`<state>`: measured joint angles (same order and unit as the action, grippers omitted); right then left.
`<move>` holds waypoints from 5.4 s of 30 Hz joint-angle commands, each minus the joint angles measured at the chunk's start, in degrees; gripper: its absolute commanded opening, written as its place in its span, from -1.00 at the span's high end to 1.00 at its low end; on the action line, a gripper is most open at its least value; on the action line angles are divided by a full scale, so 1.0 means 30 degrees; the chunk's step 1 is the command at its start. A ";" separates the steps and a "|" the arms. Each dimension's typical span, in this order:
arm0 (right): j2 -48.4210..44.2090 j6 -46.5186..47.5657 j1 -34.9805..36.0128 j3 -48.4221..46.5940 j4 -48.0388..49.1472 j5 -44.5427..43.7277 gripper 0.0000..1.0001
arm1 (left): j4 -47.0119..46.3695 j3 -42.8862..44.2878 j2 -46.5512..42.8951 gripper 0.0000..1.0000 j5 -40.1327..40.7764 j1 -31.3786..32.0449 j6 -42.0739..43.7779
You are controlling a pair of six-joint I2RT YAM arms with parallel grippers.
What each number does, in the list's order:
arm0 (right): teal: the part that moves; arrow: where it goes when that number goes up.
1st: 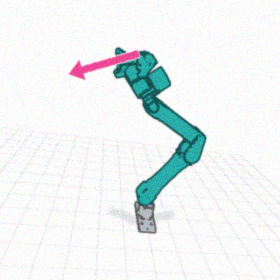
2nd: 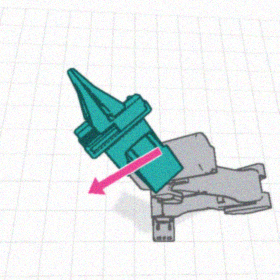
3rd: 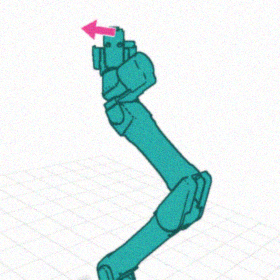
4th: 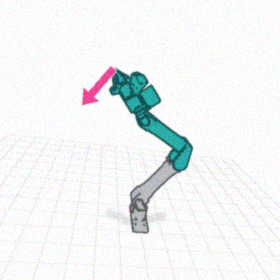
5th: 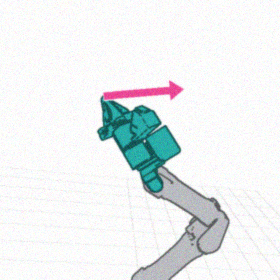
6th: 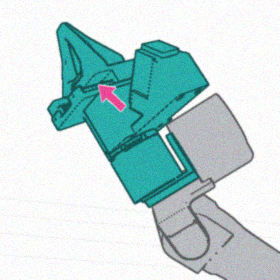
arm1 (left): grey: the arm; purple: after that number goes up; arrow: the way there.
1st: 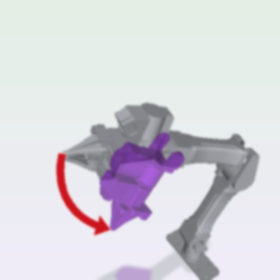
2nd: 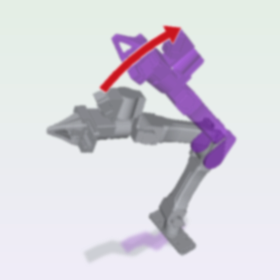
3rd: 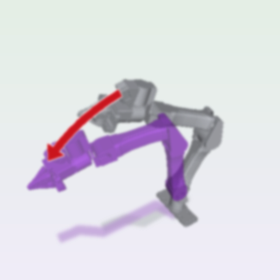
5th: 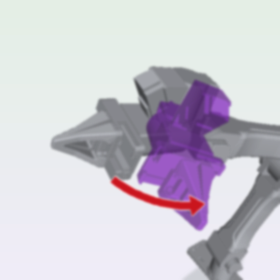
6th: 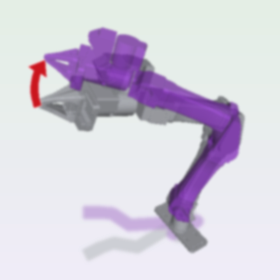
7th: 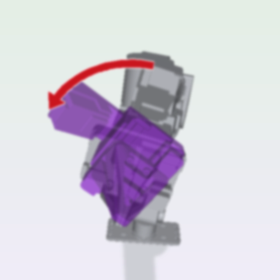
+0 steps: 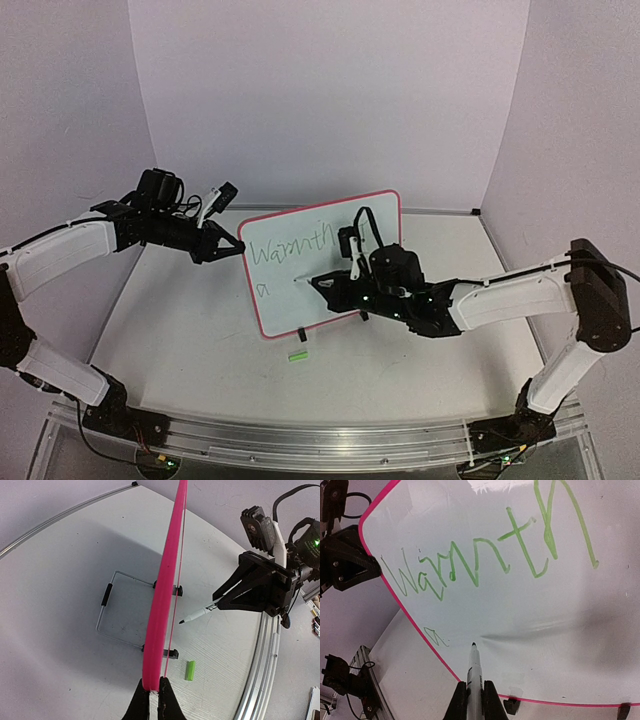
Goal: Write a sentence on the whiteboard
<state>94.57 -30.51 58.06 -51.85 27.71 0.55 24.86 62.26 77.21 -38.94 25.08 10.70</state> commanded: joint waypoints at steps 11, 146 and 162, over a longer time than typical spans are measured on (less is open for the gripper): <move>0.1281 -0.0256 -0.0562 -0.1201 0.1564 0.1212 1.00 | 0.1478 -0.0021 0.0689 1.00 0.0644 0.0575 0.0650; 0.0593 -0.0557 -0.0836 -0.0530 0.0907 0.0516 1.00 | 0.1509 0.0015 0.1011 1.00 0.0628 0.0839 0.0682; -0.0128 -0.0806 -0.1002 -0.0002 0.0314 -0.0758 1.00 | 0.1509 0.0018 0.1004 1.00 0.0631 0.0883 0.0674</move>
<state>96.07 -32.93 55.53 -52.01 29.26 2.37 24.01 62.67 77.97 -38.79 25.85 10.70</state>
